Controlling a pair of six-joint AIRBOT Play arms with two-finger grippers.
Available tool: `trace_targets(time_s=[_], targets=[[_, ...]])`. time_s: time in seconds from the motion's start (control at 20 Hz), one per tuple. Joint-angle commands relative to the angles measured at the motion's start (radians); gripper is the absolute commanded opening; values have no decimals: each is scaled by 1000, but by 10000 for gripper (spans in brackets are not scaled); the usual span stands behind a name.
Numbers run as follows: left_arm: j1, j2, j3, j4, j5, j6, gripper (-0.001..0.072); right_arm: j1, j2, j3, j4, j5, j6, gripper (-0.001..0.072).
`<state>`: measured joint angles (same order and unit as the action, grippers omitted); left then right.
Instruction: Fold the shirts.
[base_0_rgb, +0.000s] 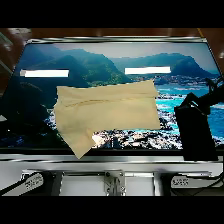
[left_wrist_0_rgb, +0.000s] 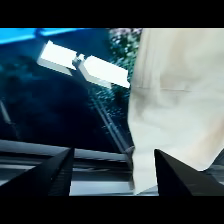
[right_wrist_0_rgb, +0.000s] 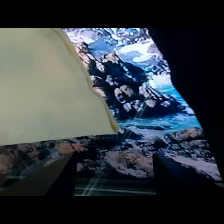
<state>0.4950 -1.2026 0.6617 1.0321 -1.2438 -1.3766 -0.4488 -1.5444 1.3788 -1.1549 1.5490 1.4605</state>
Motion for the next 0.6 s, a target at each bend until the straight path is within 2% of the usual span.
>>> trace_targets(time_s=[0.0,0.1,0.15,0.4,0.45,0.55], targets=[[2,-19,-139,-192,164,105,584,-27,11,-85,111,-36,-34,587],[-11,-38,-139,-233,214,113,571,-27,10,-85,114,-36,-46,587],[-21,-39,-139,-236,243,113,513,-27,10,-85,113,-37,-51,587],[-82,-74,-139,-255,347,108,508,-27,8,-85,95,-63,-51,588],[-98,-88,-139,-256,365,108,485,-27,4,-87,92,-73,-48,588],[-122,-106,-139,-290,410,108,281,-11,-6,-117,84,-94,-48,589]])
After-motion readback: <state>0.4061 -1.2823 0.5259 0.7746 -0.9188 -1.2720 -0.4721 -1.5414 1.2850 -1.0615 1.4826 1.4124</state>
